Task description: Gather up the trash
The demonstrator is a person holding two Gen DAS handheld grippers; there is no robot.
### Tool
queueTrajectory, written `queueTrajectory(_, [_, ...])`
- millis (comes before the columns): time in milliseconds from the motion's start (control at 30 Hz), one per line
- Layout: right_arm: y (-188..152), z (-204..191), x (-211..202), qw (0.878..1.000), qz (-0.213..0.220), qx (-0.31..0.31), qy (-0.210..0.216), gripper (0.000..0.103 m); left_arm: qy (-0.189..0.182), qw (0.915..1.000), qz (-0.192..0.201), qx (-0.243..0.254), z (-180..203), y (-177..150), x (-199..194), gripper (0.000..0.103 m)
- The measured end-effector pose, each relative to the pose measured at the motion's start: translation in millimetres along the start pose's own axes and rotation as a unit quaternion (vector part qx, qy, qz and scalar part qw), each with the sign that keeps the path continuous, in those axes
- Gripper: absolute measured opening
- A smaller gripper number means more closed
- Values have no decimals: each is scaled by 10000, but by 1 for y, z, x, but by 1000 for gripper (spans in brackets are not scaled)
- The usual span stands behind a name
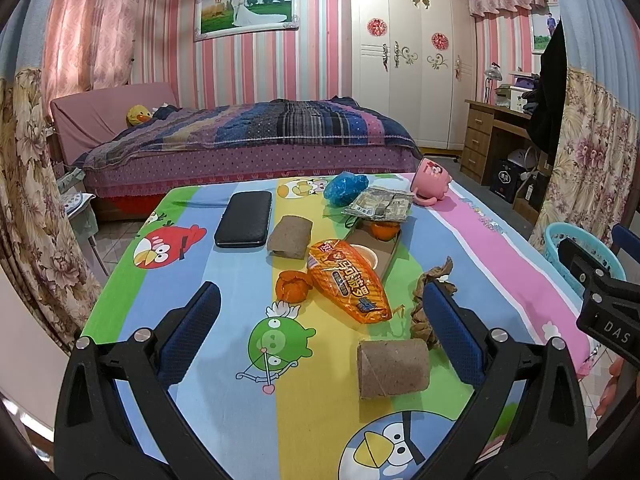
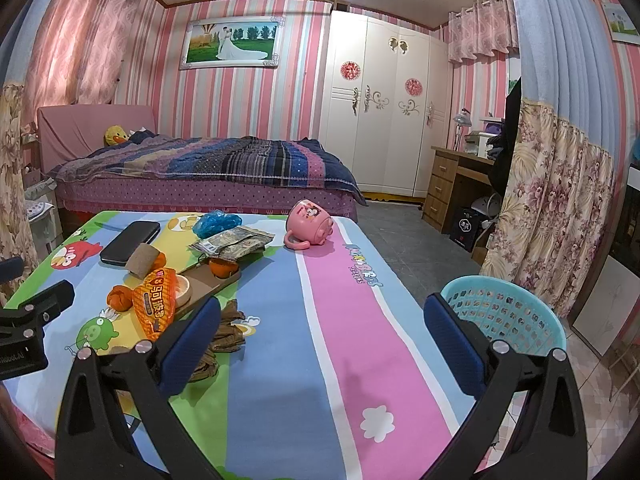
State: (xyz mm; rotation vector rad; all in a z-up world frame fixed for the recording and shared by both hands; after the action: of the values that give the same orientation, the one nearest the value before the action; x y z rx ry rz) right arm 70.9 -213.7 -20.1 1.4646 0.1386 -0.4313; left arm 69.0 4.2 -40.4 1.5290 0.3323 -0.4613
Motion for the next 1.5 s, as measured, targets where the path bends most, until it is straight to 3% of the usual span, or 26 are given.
queueTrajectory(533, [0,8,3,10000,3,36,-60,99,12,10000,-58,-63,-3,-3,3,98])
queueTrajectory(733, [-4,11,6,9999,66,6,82,99,-45,9994,-318,-101,0,-16,15,98])
queueTrajectory(800, [-7,10,8,9999,7,-8,128,99,-217,9989,-402,-73,9,-21,18,98])
queueTrajectory(1033, [-14,20,18,9993,-158,327,61,99,-232,9983,-517,166,31,-36,29,98])
queueTrajectory(1300, [-21,42,30,9978,-302,577,-117,99,-437,9944,-953,-129,27,-58,55,98])
queueTrajectory(1400, [-22,43,33,9978,-257,591,-171,99,-413,9941,-999,34,31,-65,61,98])
queueTrajectory(1500, [-29,38,41,9976,-502,457,-137,99,-449,9929,-1086,195,37,-72,65,97])
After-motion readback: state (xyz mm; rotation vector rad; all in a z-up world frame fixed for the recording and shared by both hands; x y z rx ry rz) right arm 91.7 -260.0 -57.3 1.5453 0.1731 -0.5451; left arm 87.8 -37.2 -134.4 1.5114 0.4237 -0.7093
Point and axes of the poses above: each gripper's, at about its wrist camera, not at the fingertips, and x roughly the way its jaws point, z to its right, y to its top, the point moved 8 cm from there along x, roughly the way its jaws point, and after that the axes turned 4 degrees about -y, right-handed, at the moved point
